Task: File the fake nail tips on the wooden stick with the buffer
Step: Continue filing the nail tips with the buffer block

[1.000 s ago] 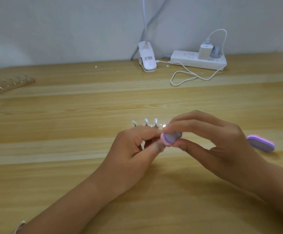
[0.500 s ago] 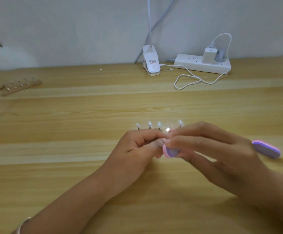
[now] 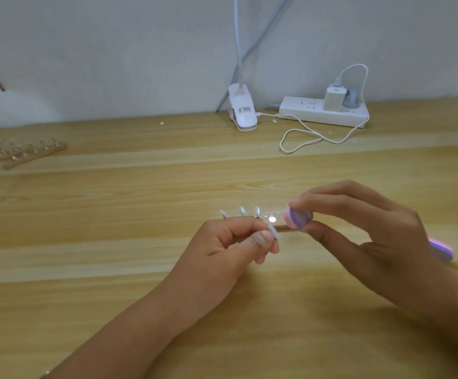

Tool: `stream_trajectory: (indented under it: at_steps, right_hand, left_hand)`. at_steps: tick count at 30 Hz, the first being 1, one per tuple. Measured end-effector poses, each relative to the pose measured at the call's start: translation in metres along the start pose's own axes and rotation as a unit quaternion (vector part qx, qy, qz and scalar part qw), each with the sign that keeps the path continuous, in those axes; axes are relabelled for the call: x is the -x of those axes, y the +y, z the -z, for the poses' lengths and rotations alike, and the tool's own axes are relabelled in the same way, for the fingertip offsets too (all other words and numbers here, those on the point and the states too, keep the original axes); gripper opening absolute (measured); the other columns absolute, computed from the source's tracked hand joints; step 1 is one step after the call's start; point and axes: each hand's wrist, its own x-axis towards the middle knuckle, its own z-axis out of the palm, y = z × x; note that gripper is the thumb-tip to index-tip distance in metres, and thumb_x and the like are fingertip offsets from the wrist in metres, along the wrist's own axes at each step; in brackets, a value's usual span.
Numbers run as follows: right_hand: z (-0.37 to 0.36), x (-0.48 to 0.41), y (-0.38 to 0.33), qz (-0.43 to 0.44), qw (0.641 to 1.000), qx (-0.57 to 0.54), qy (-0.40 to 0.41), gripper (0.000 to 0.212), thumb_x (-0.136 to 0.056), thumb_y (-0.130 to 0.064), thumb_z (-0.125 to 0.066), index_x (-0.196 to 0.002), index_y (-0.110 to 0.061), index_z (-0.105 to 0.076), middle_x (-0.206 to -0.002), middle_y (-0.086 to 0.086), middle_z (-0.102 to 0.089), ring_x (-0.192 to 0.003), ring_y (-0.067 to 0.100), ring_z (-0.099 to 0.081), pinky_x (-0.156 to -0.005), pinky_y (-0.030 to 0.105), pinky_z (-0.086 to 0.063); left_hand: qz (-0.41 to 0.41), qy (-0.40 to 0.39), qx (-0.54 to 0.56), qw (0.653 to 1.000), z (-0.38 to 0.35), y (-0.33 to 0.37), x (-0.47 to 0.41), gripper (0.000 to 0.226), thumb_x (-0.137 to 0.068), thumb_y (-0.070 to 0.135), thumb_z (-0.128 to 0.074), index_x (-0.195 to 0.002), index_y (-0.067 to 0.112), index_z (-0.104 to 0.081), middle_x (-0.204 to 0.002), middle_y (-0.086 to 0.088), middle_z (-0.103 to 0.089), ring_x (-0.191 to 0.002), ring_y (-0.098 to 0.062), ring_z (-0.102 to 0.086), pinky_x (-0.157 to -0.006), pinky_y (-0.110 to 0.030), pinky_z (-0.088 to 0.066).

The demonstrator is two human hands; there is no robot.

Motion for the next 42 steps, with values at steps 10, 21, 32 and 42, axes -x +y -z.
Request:
stream_trajectory:
  at_steps: [10,21,32,42]
  right_hand:
    - [-0.014,0.007,-0.004,0.045,0.997,-0.012,-0.065,0.016,-0.094,-0.003,-0.066,-0.107,0.0,-0.075,-0.101,0.009,-0.07,-0.095,0.02,-0.069,-0.083,0.03,-0.054]
    - [-0.008,0.002,-0.003,0.033,0.999,-0.009,-0.041,0.014,-0.094,-0.002,-0.065,-0.104,0.002,-0.074,-0.101,0.006,-0.069,-0.099,0.012,-0.067,-0.087,0.026,-0.054]
    - [-0.009,0.002,0.001,0.021,0.999,-0.001,-0.046,0.013,-0.095,-0.004,-0.065,-0.101,0.002,-0.075,-0.101,0.008,-0.069,-0.105,0.012,-0.067,-0.089,0.027,-0.054]
    - [-0.015,0.006,-0.006,0.051,0.997,-0.012,-0.057,0.012,-0.093,-0.001,-0.068,-0.102,0.003,-0.074,-0.103,0.007,-0.068,-0.098,0.016,-0.067,-0.088,0.026,-0.053]
  left_hand:
    - [-0.135,0.102,-0.256,0.952,-0.002,-0.005,0.003,0.018,-0.086,0.031,-0.061,-0.09,0.027,-0.078,-0.063,0.018,-0.057,-0.063,-0.006,-0.048,-0.061,-0.017,-0.037]
    - [-0.149,0.103,-0.279,0.943,-0.005,-0.002,0.002,0.011,-0.087,0.03,-0.066,-0.083,0.033,-0.076,-0.066,0.013,-0.06,-0.068,-0.011,-0.052,-0.059,-0.016,-0.036]
    - [-0.138,0.106,-0.281,0.944,-0.007,-0.004,0.0,0.011,-0.084,0.027,-0.067,-0.081,0.03,-0.077,-0.066,0.013,-0.062,-0.068,-0.013,-0.053,-0.059,-0.022,-0.04]
    - [-0.13,0.084,-0.252,0.955,-0.006,-0.003,0.002,0.011,-0.084,0.034,-0.065,-0.087,0.035,-0.076,-0.068,0.008,-0.065,-0.07,-0.013,-0.053,-0.06,-0.021,-0.038]
